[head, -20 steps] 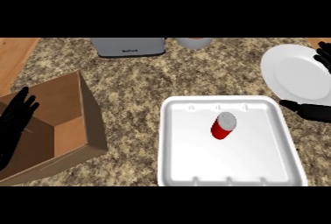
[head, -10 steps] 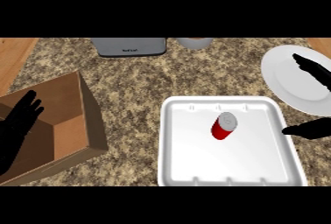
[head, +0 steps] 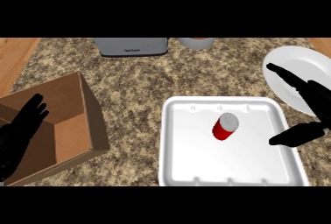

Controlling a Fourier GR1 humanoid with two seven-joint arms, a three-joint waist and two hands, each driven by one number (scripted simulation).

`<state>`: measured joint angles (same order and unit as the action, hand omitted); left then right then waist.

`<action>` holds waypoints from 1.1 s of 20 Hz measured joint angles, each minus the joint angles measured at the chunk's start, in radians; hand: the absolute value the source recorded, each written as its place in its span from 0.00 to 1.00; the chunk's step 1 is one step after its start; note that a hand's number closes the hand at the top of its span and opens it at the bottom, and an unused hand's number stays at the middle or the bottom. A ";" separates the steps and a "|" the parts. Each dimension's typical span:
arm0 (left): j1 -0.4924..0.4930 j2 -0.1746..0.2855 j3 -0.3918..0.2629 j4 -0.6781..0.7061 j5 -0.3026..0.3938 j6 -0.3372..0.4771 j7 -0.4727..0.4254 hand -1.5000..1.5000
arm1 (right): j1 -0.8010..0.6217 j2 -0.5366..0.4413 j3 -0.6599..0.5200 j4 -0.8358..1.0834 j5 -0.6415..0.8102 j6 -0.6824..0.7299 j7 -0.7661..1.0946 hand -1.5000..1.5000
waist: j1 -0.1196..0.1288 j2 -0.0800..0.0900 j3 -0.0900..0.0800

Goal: Pick the can from the tray and place it in the plate

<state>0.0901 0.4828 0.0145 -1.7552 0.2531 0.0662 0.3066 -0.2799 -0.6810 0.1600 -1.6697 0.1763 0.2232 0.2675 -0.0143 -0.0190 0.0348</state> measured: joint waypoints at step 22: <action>0.033 -0.163 -0.031 0.012 -0.068 0.002 0.020 0.50 | -0.004 0.176 0.241 -0.045 0.217 -0.048 0.302 0.00 | 0.006 0.002 -0.002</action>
<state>0.1230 0.3200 -0.0168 -1.7434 0.1846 0.0683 0.3265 -0.2836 -0.5049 0.4009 -1.7144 0.3938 0.1756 0.5691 -0.0081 -0.0165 0.0328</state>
